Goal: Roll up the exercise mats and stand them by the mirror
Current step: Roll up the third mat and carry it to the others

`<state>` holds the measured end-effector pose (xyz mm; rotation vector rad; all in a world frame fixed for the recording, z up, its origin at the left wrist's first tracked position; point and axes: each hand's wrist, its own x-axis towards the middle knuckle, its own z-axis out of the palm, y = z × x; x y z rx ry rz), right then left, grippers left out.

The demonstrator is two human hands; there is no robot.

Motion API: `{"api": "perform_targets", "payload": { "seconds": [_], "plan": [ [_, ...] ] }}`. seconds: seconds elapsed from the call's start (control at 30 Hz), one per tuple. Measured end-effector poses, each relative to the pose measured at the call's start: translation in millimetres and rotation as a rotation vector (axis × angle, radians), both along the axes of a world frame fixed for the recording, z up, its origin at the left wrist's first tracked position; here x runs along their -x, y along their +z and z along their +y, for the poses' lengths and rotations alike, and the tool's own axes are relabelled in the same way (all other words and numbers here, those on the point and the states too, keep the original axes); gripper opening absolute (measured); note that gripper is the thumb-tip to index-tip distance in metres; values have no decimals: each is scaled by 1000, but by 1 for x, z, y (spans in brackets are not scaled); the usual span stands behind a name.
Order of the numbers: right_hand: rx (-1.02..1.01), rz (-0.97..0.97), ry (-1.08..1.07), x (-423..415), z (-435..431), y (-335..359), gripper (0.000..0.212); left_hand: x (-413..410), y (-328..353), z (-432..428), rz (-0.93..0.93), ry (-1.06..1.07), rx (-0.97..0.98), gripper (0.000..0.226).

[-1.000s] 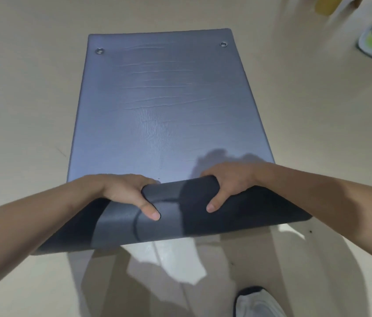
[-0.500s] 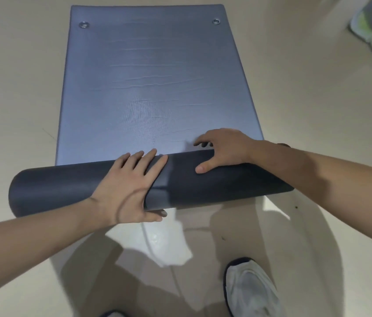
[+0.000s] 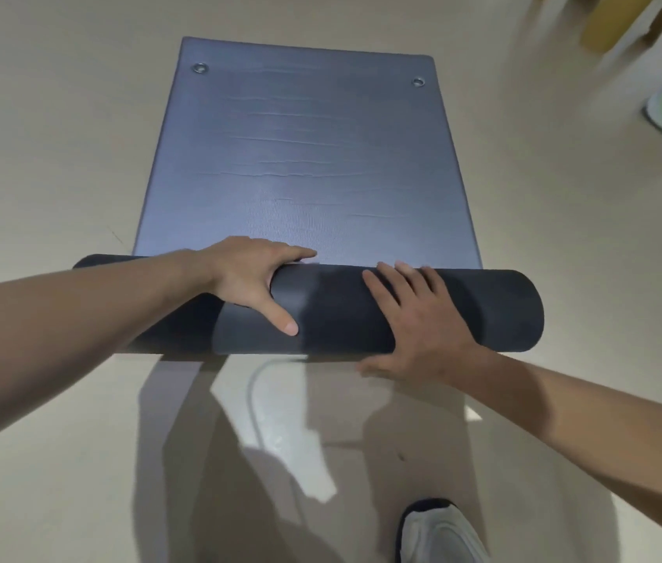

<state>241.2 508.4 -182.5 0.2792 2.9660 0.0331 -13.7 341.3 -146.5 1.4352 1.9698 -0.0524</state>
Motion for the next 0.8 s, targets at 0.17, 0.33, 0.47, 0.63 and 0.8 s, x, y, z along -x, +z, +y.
{"api": "perform_targets", "payload": {
  "seconds": [0.17,0.33,0.47,0.63,0.8],
  "plan": [
    [50,-18,2,29,23,10,128,5,8,-9,219,18,-222,114],
    [207,-123,-9,60,47,28,117,-21,0,-30,442,-59,-370,112],
    [301,-257,-63,83,61,39,113,-28,-11,-27,522,-3,-193,145],
    [178,-112,-208,82,63,38,111,2,-11,-8,458,48,-137,149],
    [70,-123,-118,76,62,29,129,25,-6,7,334,64,-125,137]
  ]
}}
